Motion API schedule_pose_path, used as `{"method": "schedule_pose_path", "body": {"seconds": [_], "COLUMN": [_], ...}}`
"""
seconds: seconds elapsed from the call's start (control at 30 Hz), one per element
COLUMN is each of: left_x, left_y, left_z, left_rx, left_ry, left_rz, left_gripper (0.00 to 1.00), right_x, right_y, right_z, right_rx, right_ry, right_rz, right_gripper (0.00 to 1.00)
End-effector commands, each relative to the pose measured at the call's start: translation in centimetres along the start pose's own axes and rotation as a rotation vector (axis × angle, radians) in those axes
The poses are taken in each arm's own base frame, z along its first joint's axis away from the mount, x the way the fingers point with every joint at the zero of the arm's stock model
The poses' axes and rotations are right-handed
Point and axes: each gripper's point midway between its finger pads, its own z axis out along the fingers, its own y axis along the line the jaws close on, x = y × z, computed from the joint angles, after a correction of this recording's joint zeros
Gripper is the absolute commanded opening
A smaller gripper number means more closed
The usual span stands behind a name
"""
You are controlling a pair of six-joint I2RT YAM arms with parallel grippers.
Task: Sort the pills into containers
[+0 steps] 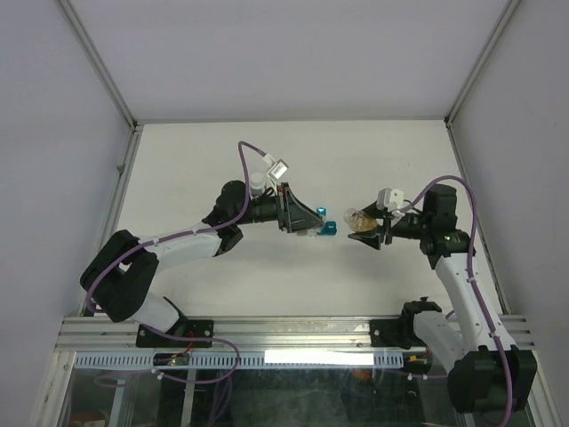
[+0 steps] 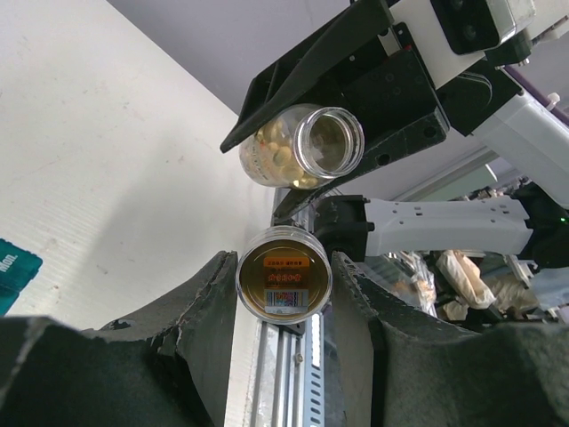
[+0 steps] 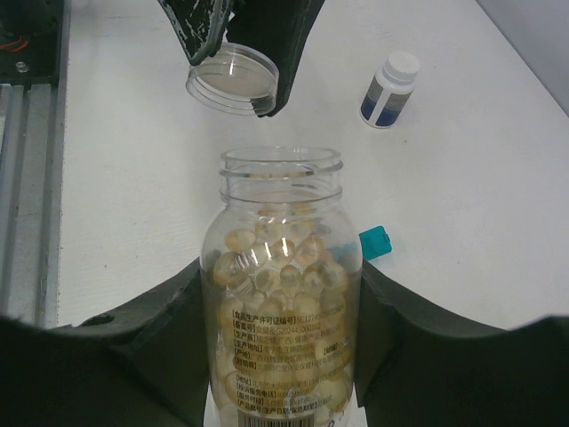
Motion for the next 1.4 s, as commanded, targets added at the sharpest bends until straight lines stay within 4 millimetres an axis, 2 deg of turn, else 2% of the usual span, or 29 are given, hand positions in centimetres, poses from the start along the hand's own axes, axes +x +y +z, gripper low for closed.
{"method": "schedule_pose_path", "body": {"seconds": [0.0, 0.43, 0.97, 1.37], "left_x": [-1.8, -3.2, -3.5, -3.3], "left_y": [-2.0, -1.8, -1.0, -1.7], "left_z": [0.3, 1.6, 2.3, 2.8], "left_rx": [0.079, 0.1, -0.026, -0.052], "left_ry": [-0.021, -0.075, -0.113, -0.136], "left_rz": [0.023, -0.053, -0.045, -0.043], "left_gripper": [0.31, 0.3, 0.3, 0.3], "right_x": [-2.4, -2.4, -1.2, -0.5], "right_y": [-0.6, -0.6, -1.2, -1.8], "right_z": [0.2, 1.0, 2.8, 3.4], "right_rx": [0.004, 0.029, 0.058, 0.093], "right_ry": [-0.013, 0.039, 0.15, 0.203], "right_rz": [-0.087, -0.116, -0.094, -0.071], "right_gripper": [0.0, 0.0, 0.0, 0.0]}}
